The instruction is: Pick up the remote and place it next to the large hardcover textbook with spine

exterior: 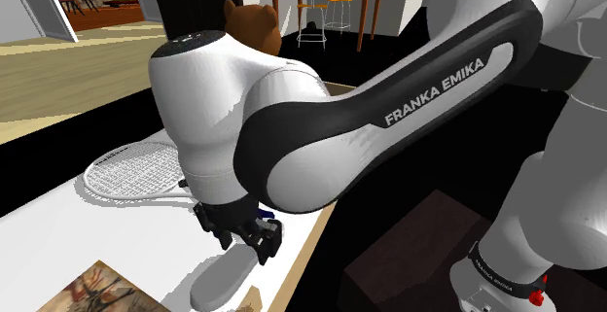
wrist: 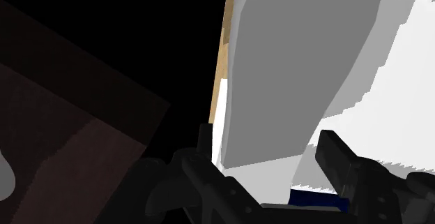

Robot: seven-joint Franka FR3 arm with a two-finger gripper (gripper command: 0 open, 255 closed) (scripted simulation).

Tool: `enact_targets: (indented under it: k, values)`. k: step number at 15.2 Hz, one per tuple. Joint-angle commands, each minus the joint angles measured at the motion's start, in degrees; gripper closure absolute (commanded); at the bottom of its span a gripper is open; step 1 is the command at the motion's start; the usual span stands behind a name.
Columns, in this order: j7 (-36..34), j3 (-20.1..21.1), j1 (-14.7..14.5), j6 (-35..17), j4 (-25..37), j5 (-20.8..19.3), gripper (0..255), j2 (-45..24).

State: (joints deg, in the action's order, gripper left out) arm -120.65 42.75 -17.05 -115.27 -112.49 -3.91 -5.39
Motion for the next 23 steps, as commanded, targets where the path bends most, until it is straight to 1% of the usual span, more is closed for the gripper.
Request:
enact_targets:
  k: [1, 9, 17, 23]
  values:
    - [-2.89, 0.75, -1.43, -0.34, 0.82, -1.35, 255, -1.67]
    - [-4.66, 0.23, -2.11, -5.89, -2.64, -3.94, 255, -4.65]
    - [-6.99, -0.85, -3.17, -11.21, -5.27, -7.40, 255, -8.43]
    - [-6.99, -0.84, -3.16, -11.21, -5.27, -7.40, 255, -8.43]
